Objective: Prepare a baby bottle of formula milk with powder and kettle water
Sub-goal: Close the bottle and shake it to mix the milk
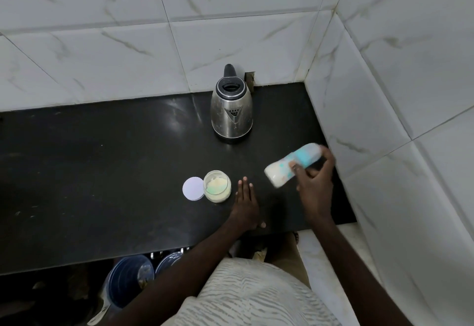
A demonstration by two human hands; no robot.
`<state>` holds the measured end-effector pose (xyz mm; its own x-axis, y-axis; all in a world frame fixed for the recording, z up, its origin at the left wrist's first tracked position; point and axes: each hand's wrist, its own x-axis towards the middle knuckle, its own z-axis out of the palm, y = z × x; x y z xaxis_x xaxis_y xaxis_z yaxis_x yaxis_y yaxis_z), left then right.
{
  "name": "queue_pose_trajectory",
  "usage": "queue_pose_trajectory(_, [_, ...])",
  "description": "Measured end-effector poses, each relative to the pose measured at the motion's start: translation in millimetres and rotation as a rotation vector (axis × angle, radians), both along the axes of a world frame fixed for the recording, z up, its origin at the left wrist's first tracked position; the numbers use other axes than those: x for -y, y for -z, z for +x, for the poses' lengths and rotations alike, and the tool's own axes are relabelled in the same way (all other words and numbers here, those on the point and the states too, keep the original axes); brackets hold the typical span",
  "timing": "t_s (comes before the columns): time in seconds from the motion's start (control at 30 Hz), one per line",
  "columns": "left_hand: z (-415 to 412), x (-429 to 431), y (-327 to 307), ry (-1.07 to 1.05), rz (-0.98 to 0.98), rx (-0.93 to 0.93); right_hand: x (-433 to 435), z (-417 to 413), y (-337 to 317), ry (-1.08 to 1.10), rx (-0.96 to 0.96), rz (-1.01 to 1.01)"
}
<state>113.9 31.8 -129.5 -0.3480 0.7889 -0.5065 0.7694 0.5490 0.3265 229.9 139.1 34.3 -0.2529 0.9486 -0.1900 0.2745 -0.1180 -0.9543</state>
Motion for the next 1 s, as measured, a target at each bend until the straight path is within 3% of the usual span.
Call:
queue_pose_trajectory(0.07, [2, 0, -4, -0.009, 0.020, -0.009, -4, -5, -2, 0.151, -0.004, -0.002])
queue_pose_trajectory(0.1, [1, -1, -1, 0.011, 0.007, -0.013, 0, -6, -1, 0.121, -0.004, -0.011])
queue_pose_trajectory(0.2, [-7, -2, 21, 0.019, 0.018, 0.013, 22, 0, 16, -0.264, 0.056, -0.031])
queue_pose_trajectory(0.27, [-9, -1, 29, 0.042, 0.020, 0.003, 23, 5, 23, -0.371, 0.089, -0.011])
queue_pose_trajectory(0.43, [0, -1, 2, 0.006, 0.018, -0.003, -6, -7, 6, 0.129, -0.051, -0.032])
queue_pose_trajectory(0.5, [0, 0, 1, 0.016, 0.010, -0.002, -4, -11, 9, 0.172, -0.075, -0.070])
queue_pose_trajectory(0.67, [-8, -2, 20, 0.040, 0.015, 0.023, 18, -5, 34, -0.290, 0.069, -0.094])
queue_pose_trajectory(0.87, [0, -2, 6, -0.017, 0.015, 0.017, -8, -12, 14, 0.192, -0.107, -0.094])
queue_pose_trajectory(0.93, [-3, -1, 14, -0.021, 0.041, 0.033, -1, -11, 16, 0.032, -0.058, -0.096])
queue_pose_trajectory(1.0, [-8, 0, 23, -0.004, 0.080, 0.063, 11, -6, 22, -0.295, 0.036, -0.098])
